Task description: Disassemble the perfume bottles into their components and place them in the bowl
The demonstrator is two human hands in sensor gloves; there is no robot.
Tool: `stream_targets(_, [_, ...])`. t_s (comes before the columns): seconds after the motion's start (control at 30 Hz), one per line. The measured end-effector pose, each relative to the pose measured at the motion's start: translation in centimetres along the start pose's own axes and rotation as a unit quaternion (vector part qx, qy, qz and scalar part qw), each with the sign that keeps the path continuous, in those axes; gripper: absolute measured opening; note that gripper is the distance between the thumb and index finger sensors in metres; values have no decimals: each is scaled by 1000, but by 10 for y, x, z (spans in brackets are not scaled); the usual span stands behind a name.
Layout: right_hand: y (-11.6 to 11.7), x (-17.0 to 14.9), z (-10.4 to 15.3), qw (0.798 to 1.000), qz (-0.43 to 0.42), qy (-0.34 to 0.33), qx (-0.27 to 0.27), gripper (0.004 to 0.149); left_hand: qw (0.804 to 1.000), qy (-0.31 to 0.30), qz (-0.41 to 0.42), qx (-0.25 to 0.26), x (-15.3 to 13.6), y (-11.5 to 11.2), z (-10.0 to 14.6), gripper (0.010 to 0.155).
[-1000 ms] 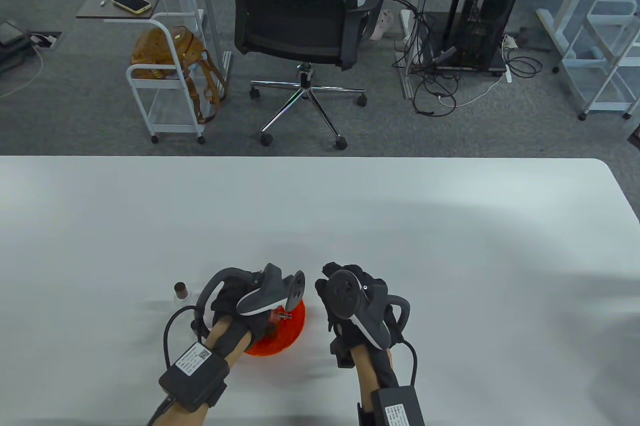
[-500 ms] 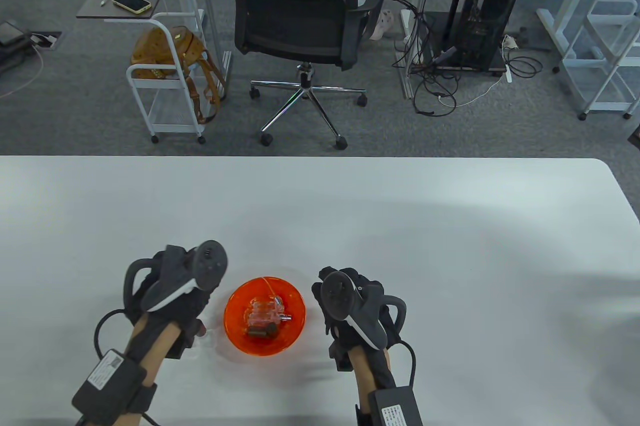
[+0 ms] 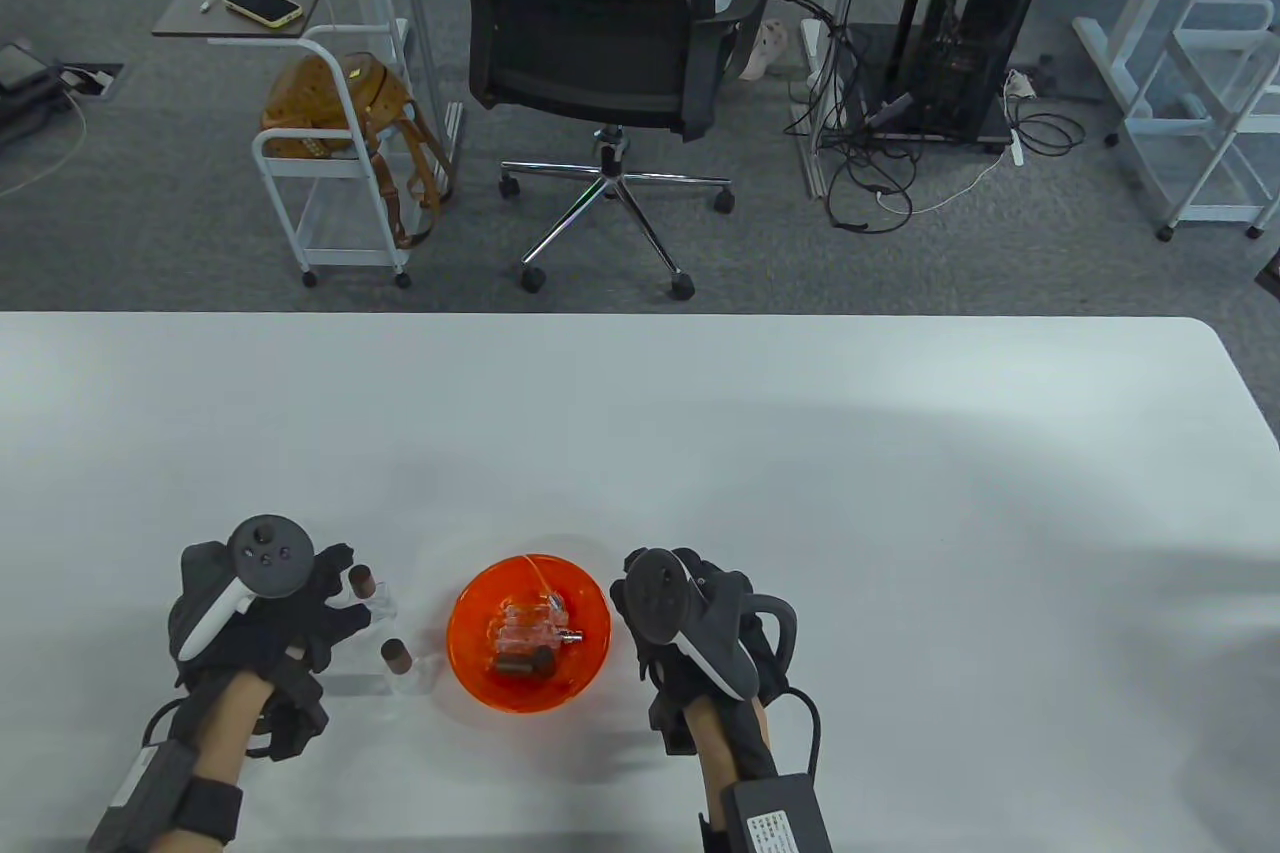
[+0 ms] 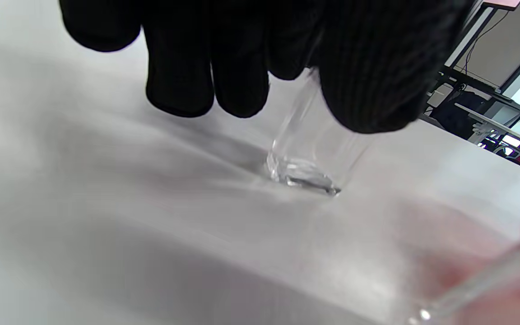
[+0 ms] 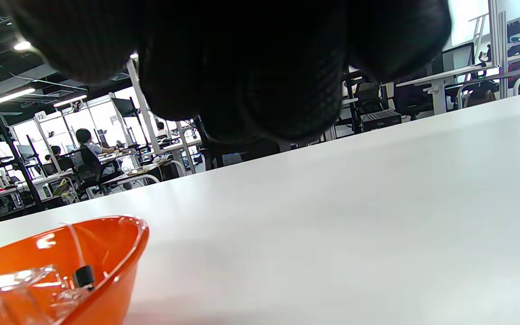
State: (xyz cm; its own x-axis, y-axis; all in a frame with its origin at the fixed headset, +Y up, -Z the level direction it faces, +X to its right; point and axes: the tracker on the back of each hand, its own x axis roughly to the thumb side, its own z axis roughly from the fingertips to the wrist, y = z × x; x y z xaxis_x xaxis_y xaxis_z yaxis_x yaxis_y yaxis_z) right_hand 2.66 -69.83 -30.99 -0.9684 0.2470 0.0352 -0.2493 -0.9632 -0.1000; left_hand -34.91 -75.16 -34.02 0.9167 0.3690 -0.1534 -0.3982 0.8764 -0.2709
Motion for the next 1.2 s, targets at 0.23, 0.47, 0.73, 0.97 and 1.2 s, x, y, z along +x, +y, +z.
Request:
stream_targets(0.23, [1,0,1,1000,0,0,6,50,999,-15,-2,44,-1,-6,-3,56])
stream_targets(0.47, [-1,2,1,1000,-5,-4,7,50,987,-91,50,121,25,28,22,56])
stream_targets(0.73, [-2,11,5,1000,-7,-22,9,50,969,-209,28,128,109,50,68,56])
stream_targets(0.97, [-11,23,12,998,-38,-55,-6,51,961,-249,-7,115,127,10,74,55])
stream_targets(1.2, [-29,58,32,980,-123,-150,-30,66,961,-251,-42,109,128,-3,75,55])
